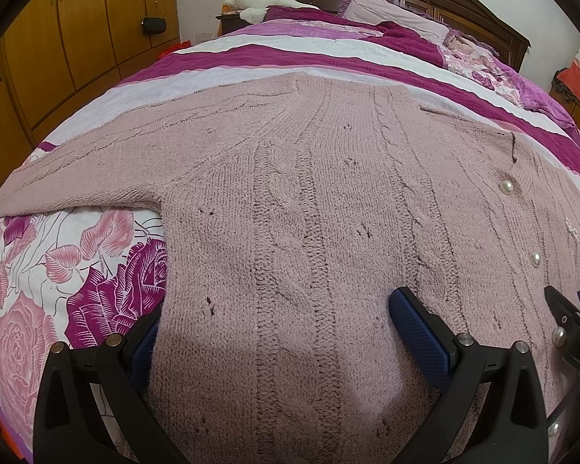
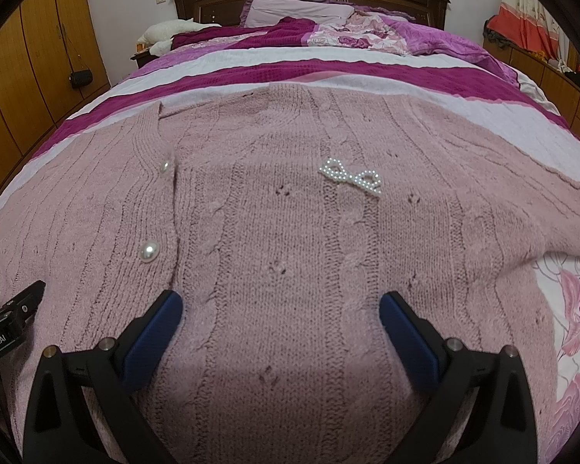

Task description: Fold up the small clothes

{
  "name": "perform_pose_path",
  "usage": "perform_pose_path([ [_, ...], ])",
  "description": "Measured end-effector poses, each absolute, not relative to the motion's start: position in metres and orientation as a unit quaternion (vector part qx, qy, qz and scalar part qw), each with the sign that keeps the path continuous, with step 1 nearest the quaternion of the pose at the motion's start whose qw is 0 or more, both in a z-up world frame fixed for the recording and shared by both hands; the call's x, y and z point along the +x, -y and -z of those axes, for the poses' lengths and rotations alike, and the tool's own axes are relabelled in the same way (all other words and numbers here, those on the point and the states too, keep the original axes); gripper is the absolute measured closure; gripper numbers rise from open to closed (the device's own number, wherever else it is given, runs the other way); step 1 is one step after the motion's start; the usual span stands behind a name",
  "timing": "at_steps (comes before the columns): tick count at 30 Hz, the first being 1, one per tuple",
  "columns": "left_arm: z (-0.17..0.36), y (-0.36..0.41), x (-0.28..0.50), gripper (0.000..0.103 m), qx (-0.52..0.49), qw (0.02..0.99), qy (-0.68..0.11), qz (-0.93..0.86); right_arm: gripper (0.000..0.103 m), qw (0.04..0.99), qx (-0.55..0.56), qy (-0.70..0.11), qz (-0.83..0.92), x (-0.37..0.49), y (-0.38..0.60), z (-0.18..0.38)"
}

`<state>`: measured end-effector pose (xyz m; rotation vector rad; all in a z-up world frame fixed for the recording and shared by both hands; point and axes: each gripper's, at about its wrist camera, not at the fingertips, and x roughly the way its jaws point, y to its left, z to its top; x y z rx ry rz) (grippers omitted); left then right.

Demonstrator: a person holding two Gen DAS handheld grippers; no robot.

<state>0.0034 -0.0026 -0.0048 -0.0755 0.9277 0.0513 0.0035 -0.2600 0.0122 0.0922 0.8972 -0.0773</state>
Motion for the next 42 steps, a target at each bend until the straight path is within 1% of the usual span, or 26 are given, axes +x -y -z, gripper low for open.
perform_pose_path([
  [42,-0.0013,-0.0028,-0.0010,0.017,-0.042,0.895,-0.444,-0.017,0.000,0.898,0.038,-0.437,0.043,0.0021,0.2549,-0.0100],
])
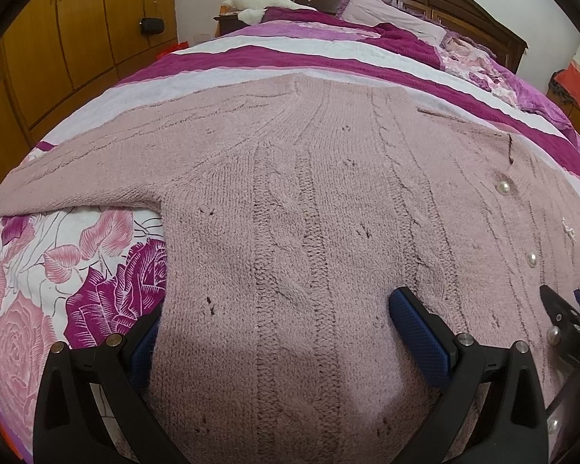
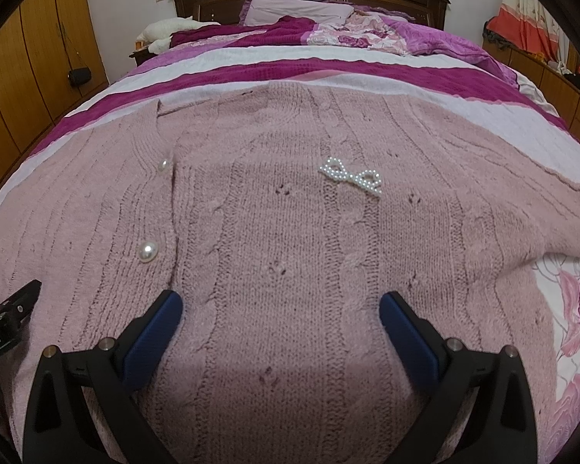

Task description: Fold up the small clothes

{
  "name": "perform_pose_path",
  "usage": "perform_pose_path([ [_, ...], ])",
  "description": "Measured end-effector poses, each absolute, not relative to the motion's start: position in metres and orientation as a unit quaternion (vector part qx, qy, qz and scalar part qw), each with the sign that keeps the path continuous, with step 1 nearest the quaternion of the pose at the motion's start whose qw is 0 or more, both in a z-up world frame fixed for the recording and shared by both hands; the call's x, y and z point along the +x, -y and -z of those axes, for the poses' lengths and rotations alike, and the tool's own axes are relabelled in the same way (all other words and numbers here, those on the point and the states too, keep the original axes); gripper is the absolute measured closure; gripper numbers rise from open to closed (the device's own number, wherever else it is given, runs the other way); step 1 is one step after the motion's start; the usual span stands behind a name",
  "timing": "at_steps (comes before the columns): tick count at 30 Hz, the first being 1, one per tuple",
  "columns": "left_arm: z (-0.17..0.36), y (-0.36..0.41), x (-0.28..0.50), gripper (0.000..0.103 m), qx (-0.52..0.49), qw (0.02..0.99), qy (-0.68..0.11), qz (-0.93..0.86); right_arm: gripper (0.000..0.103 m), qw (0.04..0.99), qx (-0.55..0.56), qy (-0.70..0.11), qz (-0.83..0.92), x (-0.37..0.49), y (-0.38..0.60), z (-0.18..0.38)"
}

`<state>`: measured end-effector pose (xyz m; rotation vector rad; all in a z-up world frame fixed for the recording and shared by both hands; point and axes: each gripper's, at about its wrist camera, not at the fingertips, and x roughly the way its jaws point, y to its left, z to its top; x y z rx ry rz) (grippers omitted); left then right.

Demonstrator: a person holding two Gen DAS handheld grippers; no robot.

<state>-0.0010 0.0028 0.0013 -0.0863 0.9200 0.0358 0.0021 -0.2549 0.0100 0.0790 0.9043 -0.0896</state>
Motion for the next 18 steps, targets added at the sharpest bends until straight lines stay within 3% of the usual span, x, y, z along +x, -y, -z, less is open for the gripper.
perform_pose_path([
  [5,-0.007,-0.018,-0.002,0.019,-0.080,0.892,-0.444,0.009,0.001,0.902,0.034,-0.428,0.050,0.002,0.253,-0.014],
  [10,-0.029,-0.066,0.004,0.030,-0.170,0.859,-0.474,0.089,0.006,0.945,-0.006,-0.323,0.043,-0.033,0.224,-0.059],
  [18,-0.080,-0.275,-0.015,0.030,-0.253,0.877,-0.406,-0.030,0.006,0.953,0.006,-0.300,-0.034,-0.014,0.147,-0.087],
])
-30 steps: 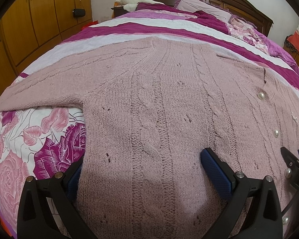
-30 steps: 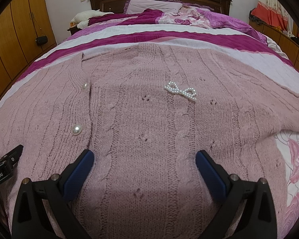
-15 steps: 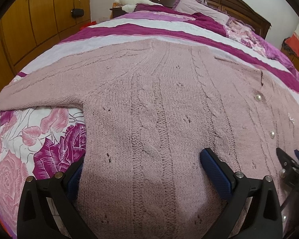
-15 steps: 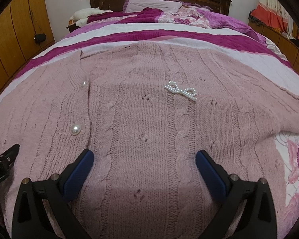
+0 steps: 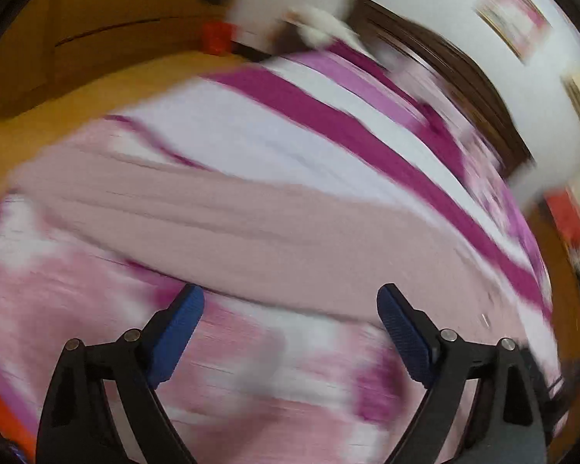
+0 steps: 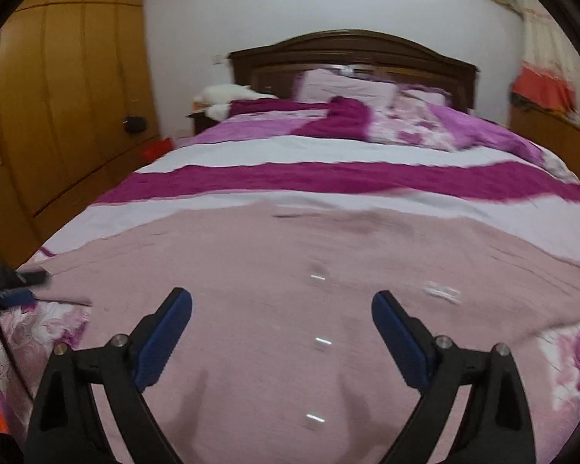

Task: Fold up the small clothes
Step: 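Grasp the cardigan sleeve cuff with the left tool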

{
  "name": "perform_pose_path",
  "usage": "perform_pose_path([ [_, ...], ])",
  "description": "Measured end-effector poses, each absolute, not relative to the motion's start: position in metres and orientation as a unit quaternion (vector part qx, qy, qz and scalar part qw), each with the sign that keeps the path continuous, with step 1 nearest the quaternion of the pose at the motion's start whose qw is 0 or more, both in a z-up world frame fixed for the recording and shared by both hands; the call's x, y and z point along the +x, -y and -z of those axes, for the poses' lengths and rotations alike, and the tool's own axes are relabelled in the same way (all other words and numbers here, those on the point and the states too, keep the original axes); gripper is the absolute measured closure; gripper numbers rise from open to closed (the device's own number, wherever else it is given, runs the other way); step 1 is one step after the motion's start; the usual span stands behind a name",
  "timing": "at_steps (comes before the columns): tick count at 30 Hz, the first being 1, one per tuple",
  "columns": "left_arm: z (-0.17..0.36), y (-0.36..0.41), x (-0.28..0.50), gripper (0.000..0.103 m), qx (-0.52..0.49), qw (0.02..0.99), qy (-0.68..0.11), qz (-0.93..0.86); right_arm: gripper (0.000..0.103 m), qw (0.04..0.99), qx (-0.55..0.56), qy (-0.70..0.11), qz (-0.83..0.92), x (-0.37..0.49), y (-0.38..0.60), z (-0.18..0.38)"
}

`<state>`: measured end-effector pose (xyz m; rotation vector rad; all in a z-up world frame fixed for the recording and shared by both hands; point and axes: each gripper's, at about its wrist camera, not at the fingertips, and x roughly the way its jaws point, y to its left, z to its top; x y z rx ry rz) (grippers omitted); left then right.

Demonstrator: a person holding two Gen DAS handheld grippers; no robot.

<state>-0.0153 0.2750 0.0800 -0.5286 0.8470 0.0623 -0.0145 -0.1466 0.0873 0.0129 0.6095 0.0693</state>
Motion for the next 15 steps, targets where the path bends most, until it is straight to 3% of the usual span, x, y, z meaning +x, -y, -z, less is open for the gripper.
perform_pose_path([
  [4,-0.067,-0.388,-0.032,0.032,-0.315,0.860,-0.390,-0.099,0.006,0.935,-0.040,-0.354,0.000,0.015,0.111,-0.049],
  [6,-0.050,-0.434,-0.038,0.033,-0.358,0.838,-0.393,-0.125,0.006,0.895,-0.101,-0.432,0.038,0.034,0.088,-0.010],
  [10,-0.015,-0.486,-0.041,0.048,-0.445,0.795,-0.390,-0.130,0.000,0.893,-0.129,-0.428,0.057,0.036,0.078,-0.007],
  [15,0.001,-0.501,-0.030,0.052,-0.475,0.791,-0.359,-0.143,0.000,0.896,-0.081,-0.435,0.035,0.034,0.094,-0.007],
])
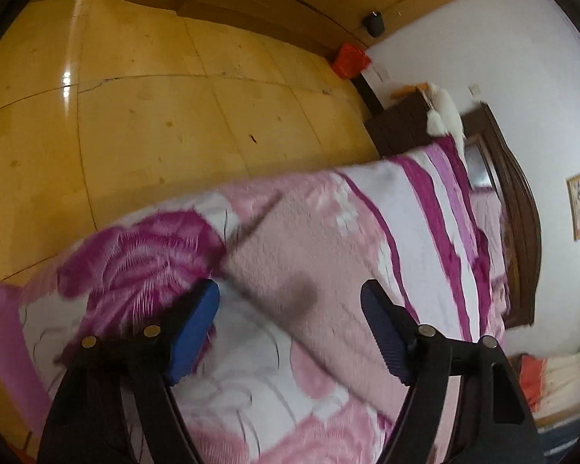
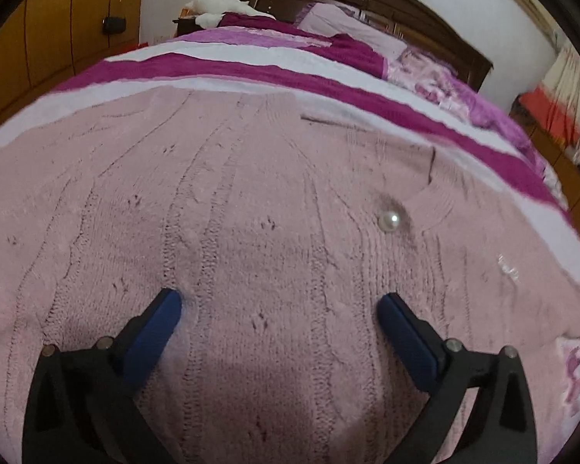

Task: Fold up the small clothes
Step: 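Grasp the cardigan sleeve cuff with the left tool, then fold the held sleeve across the cardigan body and open the left tool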

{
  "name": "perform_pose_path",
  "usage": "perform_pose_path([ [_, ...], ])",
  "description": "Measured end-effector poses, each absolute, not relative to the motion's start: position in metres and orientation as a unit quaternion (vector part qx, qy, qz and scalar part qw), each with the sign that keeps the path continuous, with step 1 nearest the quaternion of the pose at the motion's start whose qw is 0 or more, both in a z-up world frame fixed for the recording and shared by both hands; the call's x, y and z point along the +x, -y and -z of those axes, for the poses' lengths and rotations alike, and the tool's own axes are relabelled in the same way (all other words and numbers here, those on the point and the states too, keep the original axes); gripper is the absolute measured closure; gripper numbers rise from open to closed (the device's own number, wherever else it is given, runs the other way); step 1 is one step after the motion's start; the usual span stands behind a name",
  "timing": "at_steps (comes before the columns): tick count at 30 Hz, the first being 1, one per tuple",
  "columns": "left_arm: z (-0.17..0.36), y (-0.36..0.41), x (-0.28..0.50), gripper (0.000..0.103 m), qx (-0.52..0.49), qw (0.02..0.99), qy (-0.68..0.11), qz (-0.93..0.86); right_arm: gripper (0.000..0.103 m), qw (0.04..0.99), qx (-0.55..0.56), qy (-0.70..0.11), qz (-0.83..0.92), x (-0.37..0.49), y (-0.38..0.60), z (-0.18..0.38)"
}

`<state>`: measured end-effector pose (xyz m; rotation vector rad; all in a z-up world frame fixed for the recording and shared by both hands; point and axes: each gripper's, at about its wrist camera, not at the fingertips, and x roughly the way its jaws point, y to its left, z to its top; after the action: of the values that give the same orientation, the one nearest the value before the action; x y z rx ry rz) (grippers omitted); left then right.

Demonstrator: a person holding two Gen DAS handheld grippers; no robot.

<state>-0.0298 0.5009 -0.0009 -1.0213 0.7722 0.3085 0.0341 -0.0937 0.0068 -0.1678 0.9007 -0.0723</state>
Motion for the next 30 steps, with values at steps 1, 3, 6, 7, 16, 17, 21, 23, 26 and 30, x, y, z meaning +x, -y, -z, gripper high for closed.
perform_pose_path([
  [1,0.002,-0.502,-0.029,0.057,-0.481,0.787,-0.351,-0.159,0.000,0.896,-0.081,-0.435,0.035,0.034,0.096,-0.006],
  [3,0.003,-0.506,-0.026,0.084,-0.481,0.784,-0.349,-0.181,0.000,0.896,-0.088,-0.434,0.039,0.035,0.094,-0.005],
  [6,0.002,-0.504,-0.029,0.103,-0.479,0.772,-0.361,-0.210,0.000,0.896,-0.093,-0.433,0.042,0.036,0.092,-0.004],
  [7,-0.003,-0.499,-0.030,0.103,-0.480,0.778,-0.349,-0.206,0.000,0.896,-0.094,-0.432,0.042,0.036,0.091,-0.004],
  [16,-0.103,-0.339,0.001,0.103,-0.384,0.864,-0.325,-0.012,0.000,0.898,-0.078,-0.432,0.035,0.036,0.097,-0.004],
  [17,-0.110,-0.311,0.004,0.103,-0.370,0.869,-0.330,0.013,0.000,0.898,-0.077,-0.431,0.034,0.037,0.098,-0.005],
  [21,-0.115,-0.222,0.022,0.103,-0.354,0.858,-0.364,0.077,0.000,0.899,-0.069,-0.431,0.031,0.036,0.100,-0.005],
  [23,-0.099,-0.187,0.029,0.103,-0.380,0.835,-0.387,0.098,0.000,0.899,-0.065,-0.432,0.029,0.037,0.101,-0.004],
  [26,-0.078,-0.147,0.041,0.103,-0.381,0.821,-0.414,0.093,0.000,0.899,-0.061,-0.434,0.026,0.039,0.102,-0.004],
  [30,-0.039,-0.119,0.062,0.103,-0.360,0.807,-0.465,0.050,0.000,0.899,-0.057,-0.434,0.023,0.040,0.104,-0.004],
])
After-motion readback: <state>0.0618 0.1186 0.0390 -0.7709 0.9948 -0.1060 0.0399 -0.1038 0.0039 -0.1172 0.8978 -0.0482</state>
